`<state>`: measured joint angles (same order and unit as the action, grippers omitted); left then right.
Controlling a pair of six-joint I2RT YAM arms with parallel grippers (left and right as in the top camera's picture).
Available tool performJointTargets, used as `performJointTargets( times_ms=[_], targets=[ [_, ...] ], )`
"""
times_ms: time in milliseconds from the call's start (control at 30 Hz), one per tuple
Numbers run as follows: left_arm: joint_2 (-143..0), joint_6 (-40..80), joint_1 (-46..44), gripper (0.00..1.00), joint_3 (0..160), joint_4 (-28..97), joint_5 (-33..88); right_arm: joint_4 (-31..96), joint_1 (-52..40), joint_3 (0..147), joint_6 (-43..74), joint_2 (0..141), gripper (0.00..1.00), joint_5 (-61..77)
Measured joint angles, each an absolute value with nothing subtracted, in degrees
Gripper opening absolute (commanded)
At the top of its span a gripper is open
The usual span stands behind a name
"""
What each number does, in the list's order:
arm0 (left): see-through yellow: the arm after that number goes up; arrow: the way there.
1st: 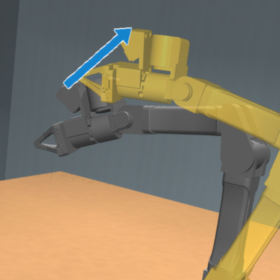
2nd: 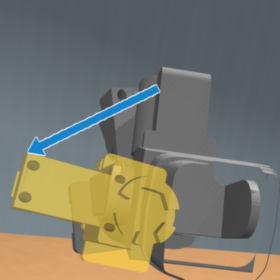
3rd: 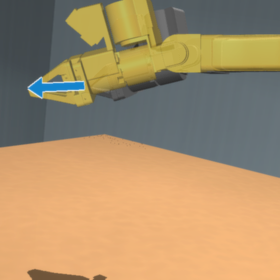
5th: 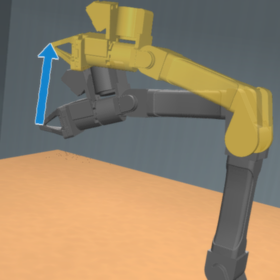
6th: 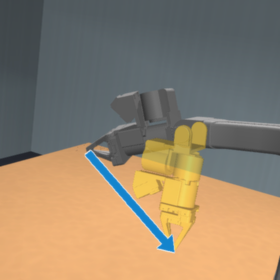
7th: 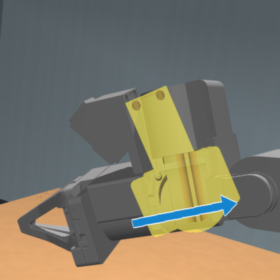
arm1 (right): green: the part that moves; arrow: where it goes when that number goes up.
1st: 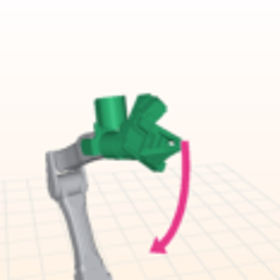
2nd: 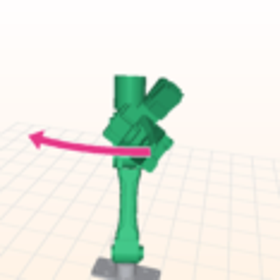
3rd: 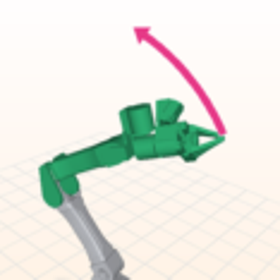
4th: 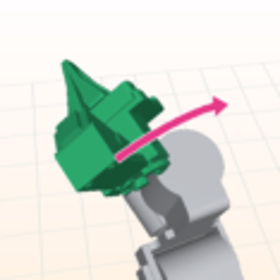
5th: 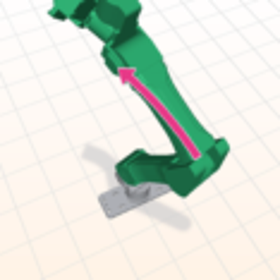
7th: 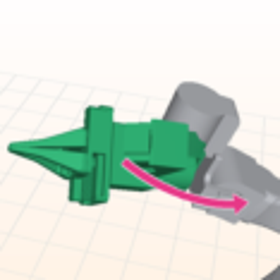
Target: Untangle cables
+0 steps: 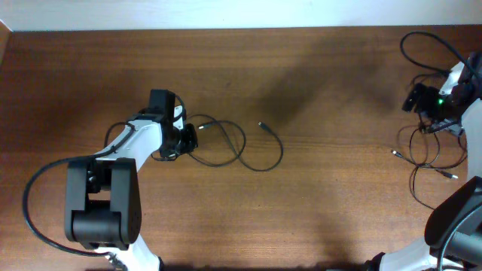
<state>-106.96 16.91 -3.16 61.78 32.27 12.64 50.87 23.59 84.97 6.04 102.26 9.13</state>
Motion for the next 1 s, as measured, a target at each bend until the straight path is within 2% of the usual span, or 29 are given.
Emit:
performJointTargets(
  times_ms=[267, 667, 1000],
  targets=[
    [-106.5, 17.0, -3.0, 0.01, 65.4, 37.9, 13.6, 57.3, 19.8, 84.9, 4.4, 102.3, 0.97, 20.0],
    [-104.2, 17.1, -2.8, 0.00, 68.0, 42.5, 7.4, 57.7, 3.2, 84.9, 3.8, 102.3, 0.98, 22.5],
    [-104.1, 20.6, 5.8, 0.00, 68.0, 44.0, 8.8, 56.3, -8.0, 84.9, 3.8, 102.3, 0.99, 22.5]
  ],
)
